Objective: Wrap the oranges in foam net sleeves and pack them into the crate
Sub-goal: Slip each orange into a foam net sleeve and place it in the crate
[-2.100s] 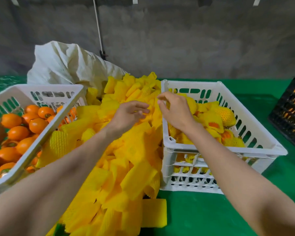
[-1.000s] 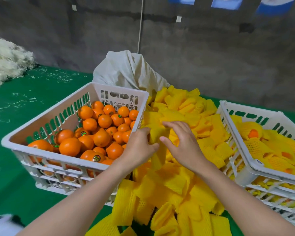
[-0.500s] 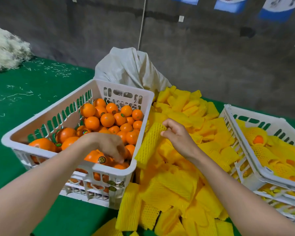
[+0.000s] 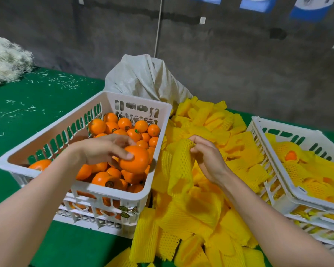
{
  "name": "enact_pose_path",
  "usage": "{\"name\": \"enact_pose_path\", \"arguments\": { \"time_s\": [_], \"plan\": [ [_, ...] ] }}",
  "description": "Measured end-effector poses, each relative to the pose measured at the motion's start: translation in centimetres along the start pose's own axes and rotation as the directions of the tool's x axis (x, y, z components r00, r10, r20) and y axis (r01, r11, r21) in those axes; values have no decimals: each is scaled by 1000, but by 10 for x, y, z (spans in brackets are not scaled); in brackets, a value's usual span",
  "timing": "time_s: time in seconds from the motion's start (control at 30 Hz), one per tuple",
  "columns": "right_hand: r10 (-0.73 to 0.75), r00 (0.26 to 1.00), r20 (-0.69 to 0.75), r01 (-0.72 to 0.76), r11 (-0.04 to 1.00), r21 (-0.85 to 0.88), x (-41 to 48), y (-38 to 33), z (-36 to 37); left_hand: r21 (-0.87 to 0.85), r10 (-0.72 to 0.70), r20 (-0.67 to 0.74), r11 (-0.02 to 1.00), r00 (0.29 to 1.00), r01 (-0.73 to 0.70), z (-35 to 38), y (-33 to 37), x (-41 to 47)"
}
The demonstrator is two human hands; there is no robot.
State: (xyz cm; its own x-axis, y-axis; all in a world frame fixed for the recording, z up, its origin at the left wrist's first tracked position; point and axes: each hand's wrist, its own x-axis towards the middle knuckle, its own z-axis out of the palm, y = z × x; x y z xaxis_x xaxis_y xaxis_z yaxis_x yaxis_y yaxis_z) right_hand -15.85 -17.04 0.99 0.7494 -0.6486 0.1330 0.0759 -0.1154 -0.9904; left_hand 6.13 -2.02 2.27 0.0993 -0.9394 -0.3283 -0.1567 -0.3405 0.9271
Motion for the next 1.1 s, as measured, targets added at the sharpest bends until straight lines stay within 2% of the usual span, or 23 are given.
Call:
{"name": "enact_pose_path", "arguments": {
  "time_s": [0.07,0.17,0.27,0.33,0.43,0.5,0.57,0.63,0.7,0.77,0.87,0.97,1.03,1.1],
  "plan": [
    [36,999,13,-37,994,100,-1,0,1,-278,126,19,953,992,-116,0,-2,2],
    [94,996,0,-92,976,195,-4,-1,4,-522,224,-53,825,973,-218,21,7,7],
    [31,995,92,-51,972,230,-10,-9,3,-713,171,-133,668,976,-214,51,20,18],
    [5,991,136,-42,962,269,-16,-14,-1,-768,124,-155,609,980,-199,72,34,24],
    [6,990,143,-50,949,310,-22,-14,-9,-785,48,-194,592,980,-184,106,46,34],
    [15,988,154,-68,938,341,-27,-12,-14,-726,2,-286,652,958,-218,127,51,44],
    [31,984,176,-95,927,364,-33,-11,-19,-592,14,-399,759,917,-270,142,57,56],
    [56,985,162,-110,932,346,-38,-10,-23,-573,14,-456,760,890,-306,151,60,67],
    [65,995,81,-84,963,257,-43,-10,-29,-585,11,-455,750,890,-309,162,59,72],
    [22,997,-74,-16,996,88,-46,-10,-36,-645,47,-431,682,901,-344,176,50,70],
    [-100,960,-261,88,994,-57,-51,-3,-49,-672,63,-439,639,896,-374,193,38,74],
    [-212,906,-365,146,969,-201,-55,3,-59,-705,113,-370,612,922,-358,202,35,77],
    [-227,881,-415,122,957,-265,-56,7,-64,-679,185,-301,647,935,-347,205,32,76],
    [-223,866,-448,105,956,-273,-60,10,-64,-588,252,-250,727,935,-354,206,29,76]
  ]
}}
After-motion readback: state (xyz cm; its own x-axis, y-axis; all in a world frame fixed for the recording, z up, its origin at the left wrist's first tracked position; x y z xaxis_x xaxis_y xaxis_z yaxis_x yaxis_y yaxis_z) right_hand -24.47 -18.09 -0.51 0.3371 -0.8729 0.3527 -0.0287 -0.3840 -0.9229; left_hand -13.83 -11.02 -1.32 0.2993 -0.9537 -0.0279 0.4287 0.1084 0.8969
